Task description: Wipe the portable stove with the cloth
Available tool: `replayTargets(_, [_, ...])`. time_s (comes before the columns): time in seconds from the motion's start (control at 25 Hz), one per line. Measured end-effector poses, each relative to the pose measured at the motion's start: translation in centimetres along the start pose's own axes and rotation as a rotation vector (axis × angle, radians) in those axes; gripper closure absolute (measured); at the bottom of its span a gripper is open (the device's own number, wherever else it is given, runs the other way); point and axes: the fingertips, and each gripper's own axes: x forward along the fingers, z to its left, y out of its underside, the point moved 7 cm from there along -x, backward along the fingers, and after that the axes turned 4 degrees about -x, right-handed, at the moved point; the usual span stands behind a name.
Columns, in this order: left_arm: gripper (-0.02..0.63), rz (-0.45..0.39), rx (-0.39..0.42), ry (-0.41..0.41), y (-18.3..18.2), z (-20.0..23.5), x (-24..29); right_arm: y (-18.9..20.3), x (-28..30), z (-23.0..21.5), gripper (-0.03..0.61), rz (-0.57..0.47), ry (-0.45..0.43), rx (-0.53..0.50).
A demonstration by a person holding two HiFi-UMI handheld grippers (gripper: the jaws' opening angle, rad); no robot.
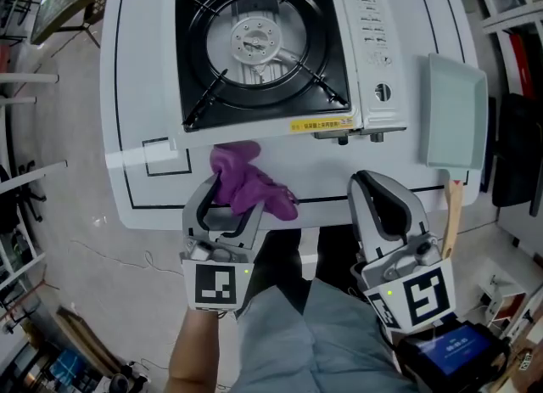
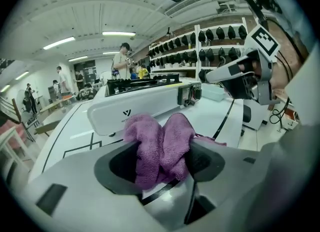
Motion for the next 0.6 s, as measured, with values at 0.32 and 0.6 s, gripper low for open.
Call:
replayTargets(0.32, [0.424, -0.044, 0.006, -0.020, -0.4, 0.1, -0.3, -0.7, 0.0, 0.7, 0.525, -0.016, 0.000, -0.004])
replayTargets(0.6, [0.474, -0.118, -0.110, -0.072, -1.8, 1.1, -2.7, -2.3, -1.0, 1.7, 0.525, -0.051, 0.015, -0.024])
